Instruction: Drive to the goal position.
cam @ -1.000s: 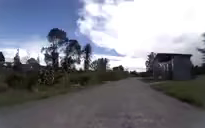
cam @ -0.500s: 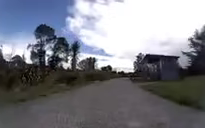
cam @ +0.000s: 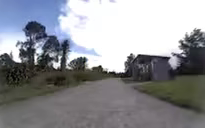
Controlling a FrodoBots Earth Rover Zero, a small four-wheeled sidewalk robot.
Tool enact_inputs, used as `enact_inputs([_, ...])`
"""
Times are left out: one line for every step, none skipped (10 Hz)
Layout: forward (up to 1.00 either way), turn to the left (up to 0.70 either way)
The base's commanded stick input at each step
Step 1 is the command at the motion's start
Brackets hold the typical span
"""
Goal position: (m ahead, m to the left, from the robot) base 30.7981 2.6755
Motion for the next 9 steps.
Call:
enact_inputs([0.85, 0.00])
enact_inputs([0.85, 0.00])
enact_inputs([0.85, 0.00])
enact_inputs([0.85, 0.00])
enact_inputs([0.85, 0.00])
enact_inputs([0.85, 0.00])
enact_inputs([0.85, 0.00])
enact_inputs([0.85, 0.00])
enact_inputs([0.85, 0.00])
